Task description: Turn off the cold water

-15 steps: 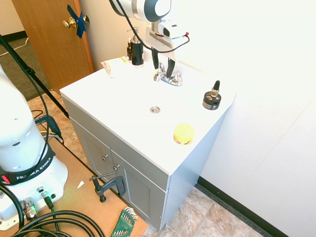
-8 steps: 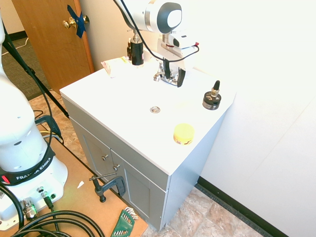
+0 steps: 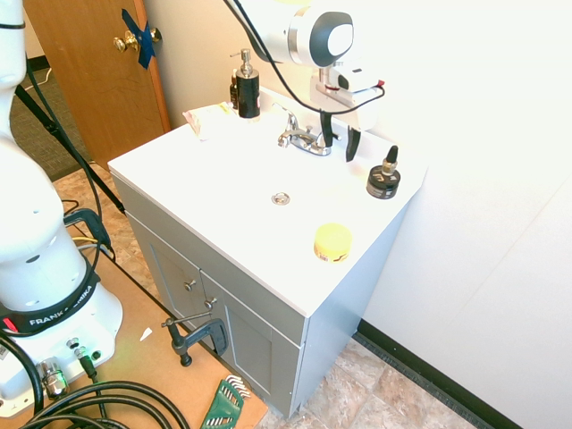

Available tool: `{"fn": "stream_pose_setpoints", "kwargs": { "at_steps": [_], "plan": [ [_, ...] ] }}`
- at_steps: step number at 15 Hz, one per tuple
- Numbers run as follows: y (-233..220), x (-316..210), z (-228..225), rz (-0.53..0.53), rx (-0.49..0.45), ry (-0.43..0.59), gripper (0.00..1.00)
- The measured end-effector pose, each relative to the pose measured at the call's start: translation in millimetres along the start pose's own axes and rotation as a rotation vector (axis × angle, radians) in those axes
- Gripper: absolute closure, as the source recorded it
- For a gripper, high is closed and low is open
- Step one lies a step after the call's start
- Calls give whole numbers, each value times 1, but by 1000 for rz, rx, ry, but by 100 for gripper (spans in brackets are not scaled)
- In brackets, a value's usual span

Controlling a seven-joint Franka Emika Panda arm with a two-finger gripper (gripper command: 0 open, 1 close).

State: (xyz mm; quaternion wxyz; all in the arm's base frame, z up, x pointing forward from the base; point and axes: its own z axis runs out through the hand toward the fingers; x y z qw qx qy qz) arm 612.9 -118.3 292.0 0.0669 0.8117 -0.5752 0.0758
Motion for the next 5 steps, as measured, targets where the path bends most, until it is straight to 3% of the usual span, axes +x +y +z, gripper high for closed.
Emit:
{"fn": "stream_pose_setpoints", "kwargs": {
  "at_steps": [2,5],
  "plan": [
    [1,0,-2,-2,-6,-13,0],
    [26,-25,-19,-85,30,-107,0]
  ]
}}
